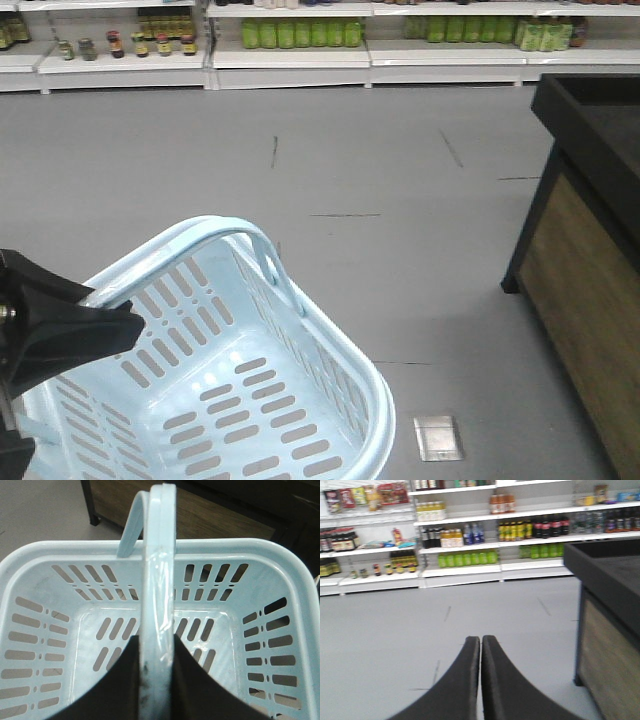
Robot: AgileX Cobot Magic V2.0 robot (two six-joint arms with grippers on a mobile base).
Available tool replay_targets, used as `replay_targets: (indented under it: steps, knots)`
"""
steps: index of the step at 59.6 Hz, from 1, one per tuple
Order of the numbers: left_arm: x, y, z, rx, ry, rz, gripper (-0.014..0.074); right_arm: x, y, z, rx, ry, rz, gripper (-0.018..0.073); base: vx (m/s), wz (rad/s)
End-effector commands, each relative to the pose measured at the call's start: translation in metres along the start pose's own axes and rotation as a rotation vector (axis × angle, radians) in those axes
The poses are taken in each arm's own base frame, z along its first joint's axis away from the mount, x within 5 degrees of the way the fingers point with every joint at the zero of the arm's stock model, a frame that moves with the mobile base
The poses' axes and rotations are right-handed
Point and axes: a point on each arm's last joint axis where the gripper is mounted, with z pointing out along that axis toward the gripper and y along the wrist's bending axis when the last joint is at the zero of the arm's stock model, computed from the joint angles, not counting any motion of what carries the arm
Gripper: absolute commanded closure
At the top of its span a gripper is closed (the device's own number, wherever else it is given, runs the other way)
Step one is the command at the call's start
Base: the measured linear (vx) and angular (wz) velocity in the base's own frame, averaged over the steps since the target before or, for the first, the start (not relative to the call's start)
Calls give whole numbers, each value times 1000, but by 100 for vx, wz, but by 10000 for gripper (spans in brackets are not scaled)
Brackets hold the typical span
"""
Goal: Pick three apples into basket with both arms
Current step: 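Hold the basket in the left gripper while the base turns away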
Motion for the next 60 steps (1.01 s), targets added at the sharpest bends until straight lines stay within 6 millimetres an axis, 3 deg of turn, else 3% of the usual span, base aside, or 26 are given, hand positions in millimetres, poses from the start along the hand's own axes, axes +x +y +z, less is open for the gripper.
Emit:
replay_targets:
  steps: [1,36,60]
  knots:
    - [-14,-3,-10,-6,-127,-22,602,-3,0,0,-3,-73,-17,564,8,52]
    - [-14,-3,-10,-6,-127,-22,602,-3,0,0,-3,-73,-17,564,14,48]
    - [-14,-3,-10,-6,-127,-22,602,-3,0,0,-3,-73,-17,564,20,19]
